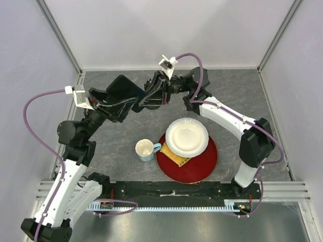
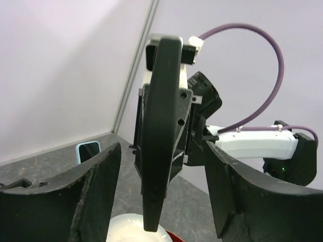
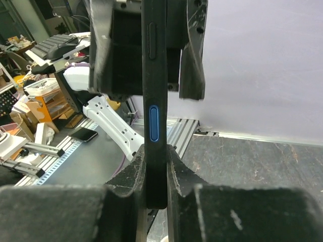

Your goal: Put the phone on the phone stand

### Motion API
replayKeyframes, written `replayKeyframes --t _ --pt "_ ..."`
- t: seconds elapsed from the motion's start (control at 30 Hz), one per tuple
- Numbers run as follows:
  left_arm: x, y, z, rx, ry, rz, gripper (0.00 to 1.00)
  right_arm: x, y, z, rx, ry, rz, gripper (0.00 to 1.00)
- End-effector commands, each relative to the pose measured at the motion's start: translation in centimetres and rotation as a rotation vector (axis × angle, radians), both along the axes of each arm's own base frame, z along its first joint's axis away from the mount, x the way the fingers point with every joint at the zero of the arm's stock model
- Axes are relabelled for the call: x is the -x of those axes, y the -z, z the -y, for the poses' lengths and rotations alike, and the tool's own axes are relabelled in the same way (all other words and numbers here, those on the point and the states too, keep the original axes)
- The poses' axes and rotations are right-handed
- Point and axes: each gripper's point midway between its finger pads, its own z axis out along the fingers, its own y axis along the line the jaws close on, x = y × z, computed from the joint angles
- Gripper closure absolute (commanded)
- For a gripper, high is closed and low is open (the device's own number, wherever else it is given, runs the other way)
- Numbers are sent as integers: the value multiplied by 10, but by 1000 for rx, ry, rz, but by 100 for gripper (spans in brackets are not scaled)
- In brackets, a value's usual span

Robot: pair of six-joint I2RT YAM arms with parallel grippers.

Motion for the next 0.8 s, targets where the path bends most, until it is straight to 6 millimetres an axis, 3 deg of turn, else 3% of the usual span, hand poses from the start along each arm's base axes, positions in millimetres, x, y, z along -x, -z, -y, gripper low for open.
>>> replayKeyframes --t 0.0,0.2,0.4,0.53,0.77 --pt "13 -24 -14 13 -65 -21 25 12 -23 5 -62 -7 92 100" --pt "15 -22 -21 -51 -116 -120 30 15 -24 7 -71 -15 97 100" --pt "13 -38 -21 -15 -112 -123 36 16 -23 8 -68 -24 98 100" --pt "10 -43 -14 -25 -73 -125 44 22 -26 11 -74 -34 113 100" --pt "5 -47 -18 -11 -106 -104 53 22 -26 12 -72 -35 113 100"
